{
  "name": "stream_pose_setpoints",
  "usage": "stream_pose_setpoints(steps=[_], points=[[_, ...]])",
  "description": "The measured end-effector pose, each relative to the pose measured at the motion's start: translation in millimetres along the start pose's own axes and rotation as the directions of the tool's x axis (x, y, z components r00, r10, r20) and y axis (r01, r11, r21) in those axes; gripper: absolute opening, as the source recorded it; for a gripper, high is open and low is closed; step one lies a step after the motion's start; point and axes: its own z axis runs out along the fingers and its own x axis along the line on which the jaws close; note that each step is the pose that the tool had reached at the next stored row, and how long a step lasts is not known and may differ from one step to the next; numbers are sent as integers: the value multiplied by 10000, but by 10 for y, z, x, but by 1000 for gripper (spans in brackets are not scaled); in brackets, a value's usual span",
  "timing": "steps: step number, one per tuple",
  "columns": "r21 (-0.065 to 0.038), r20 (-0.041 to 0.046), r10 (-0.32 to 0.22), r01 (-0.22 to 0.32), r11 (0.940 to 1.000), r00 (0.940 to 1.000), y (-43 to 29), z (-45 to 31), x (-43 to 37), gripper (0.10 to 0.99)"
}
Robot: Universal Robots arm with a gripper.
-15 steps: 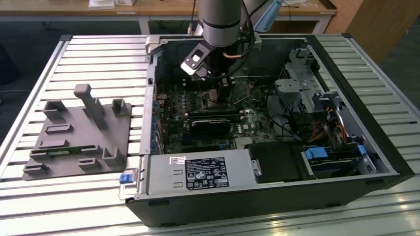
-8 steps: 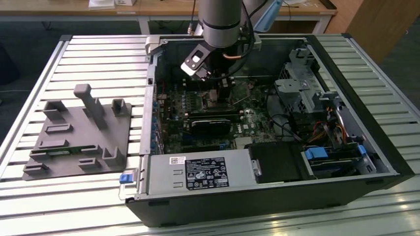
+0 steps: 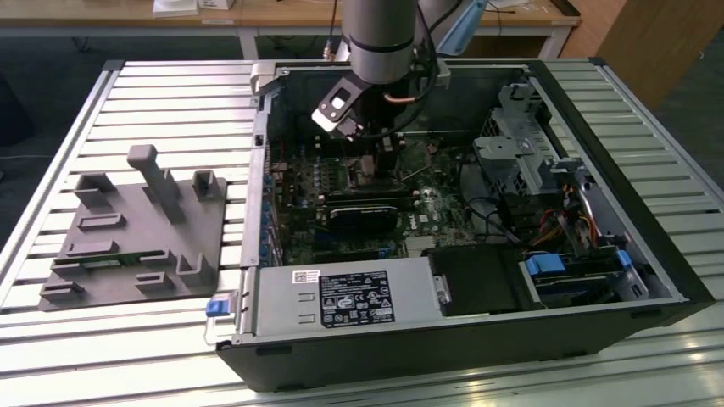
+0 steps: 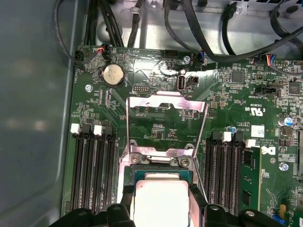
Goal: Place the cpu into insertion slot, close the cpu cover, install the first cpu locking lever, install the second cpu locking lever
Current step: 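Place the cpu into insertion slot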
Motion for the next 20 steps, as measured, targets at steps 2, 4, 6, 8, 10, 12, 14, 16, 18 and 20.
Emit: stream_pose_setpoints(steps=[2, 4, 6, 8, 10, 12, 14, 16, 18, 20], points=[[0, 3, 40, -40, 10000, 10000, -1, 11, 1, 537], [-1, 5, 78, -78, 10000, 10000, -3, 21, 3, 537], [0, 12, 163, -163, 9999, 9999, -10, 29, 8, 537], [-1, 21, 319, -319, 9995, 9995, -21, 37, 10, 537], [-1, 28, 413, -413, 9991, 9991, -23, 47, 13, 537], [5, 31, 417, -417, 9991, 9991, -24, 64, 21, 537], [9, 32, 415, -415, 9991, 9991, -26, 73, 22, 537], [10, 32, 414, -414, 9991, 9991, -33, 79, 23, 537], [11, 32, 411, -411, 9992, 9992, -35, 91, 24, 537], [12, 34, 411, -412, 9992, 9991, -38, 101, 26, 537]])
